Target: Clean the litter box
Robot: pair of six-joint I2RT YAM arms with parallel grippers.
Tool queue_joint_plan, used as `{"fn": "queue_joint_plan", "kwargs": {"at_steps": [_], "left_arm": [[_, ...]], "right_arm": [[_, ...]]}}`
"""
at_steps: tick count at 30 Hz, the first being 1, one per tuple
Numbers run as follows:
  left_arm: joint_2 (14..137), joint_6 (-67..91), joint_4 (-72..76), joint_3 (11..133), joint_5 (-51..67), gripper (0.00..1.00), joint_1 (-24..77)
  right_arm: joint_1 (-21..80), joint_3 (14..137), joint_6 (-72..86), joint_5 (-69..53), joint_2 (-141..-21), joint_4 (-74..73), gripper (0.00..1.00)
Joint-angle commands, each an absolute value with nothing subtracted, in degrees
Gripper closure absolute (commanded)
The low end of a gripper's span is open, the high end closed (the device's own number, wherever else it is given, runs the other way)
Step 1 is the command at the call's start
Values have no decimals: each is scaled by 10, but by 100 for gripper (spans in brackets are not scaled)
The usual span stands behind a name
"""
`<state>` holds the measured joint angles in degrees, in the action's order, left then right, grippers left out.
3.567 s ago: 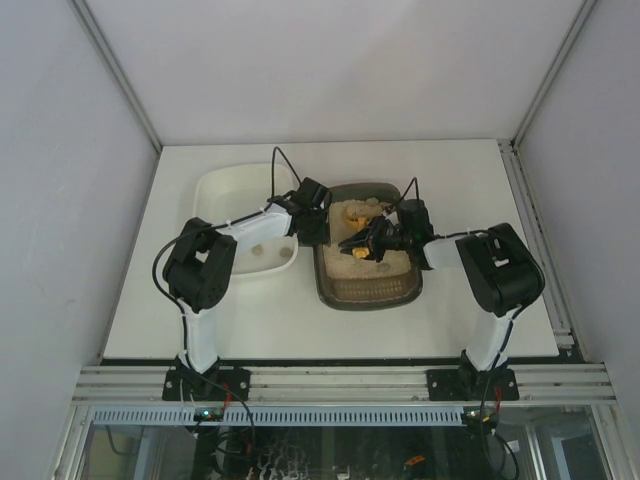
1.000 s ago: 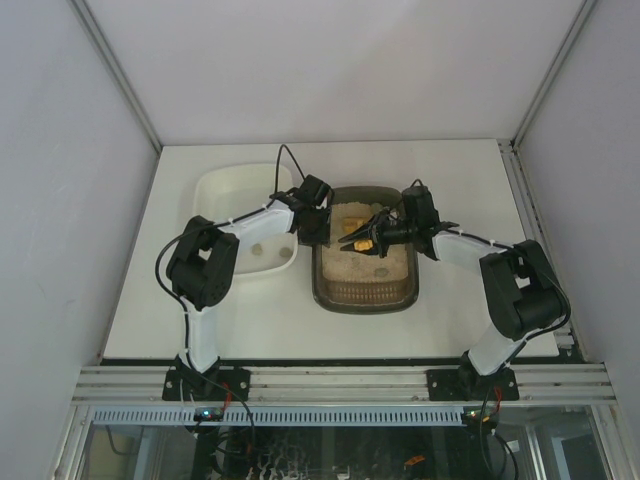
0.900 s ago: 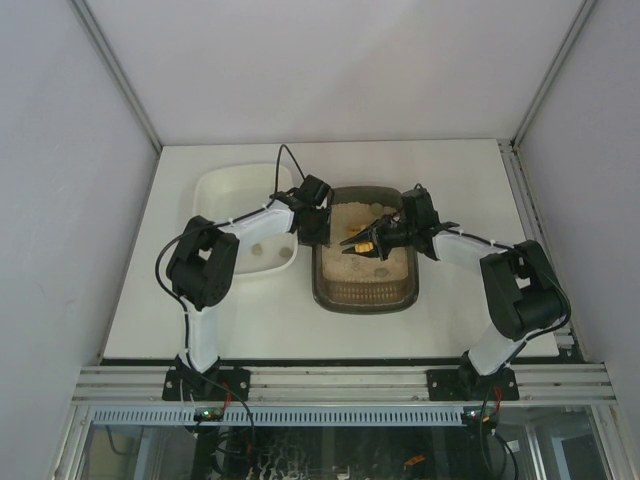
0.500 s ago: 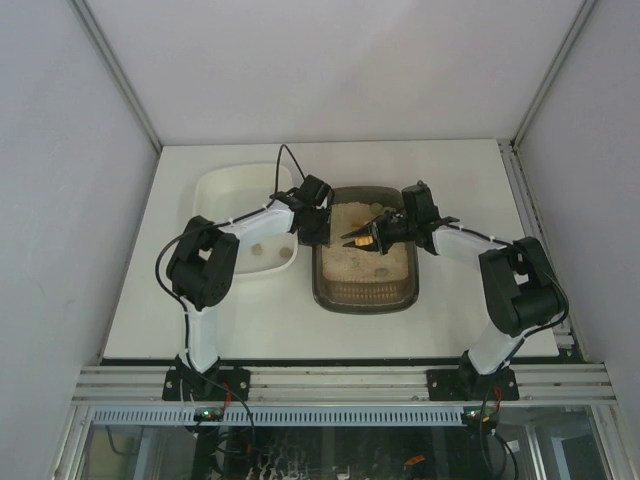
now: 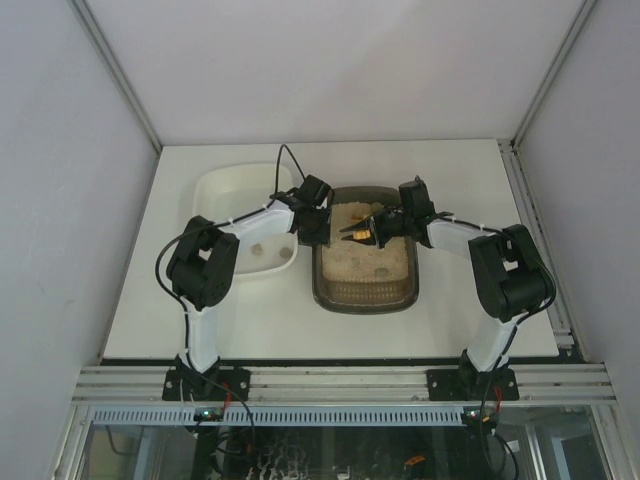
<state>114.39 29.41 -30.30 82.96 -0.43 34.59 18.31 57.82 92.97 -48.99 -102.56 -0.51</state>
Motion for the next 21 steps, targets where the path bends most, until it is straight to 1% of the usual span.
{"fn": "queue_joint_plan", "kwargs": {"at_steps": [1, 16, 21], "left_arm": [[1100, 299, -270, 835, 23, 60, 353], [1104, 300, -266, 828, 31, 60, 353], [1106, 300, -263, 826, 33, 60, 353]], "right_arm": [[162, 590, 947, -439, -1025, -7, 100], [153, 630, 903, -384, -1048, -5, 100], [153, 657, 875, -390, -1063, 19, 100]]}}
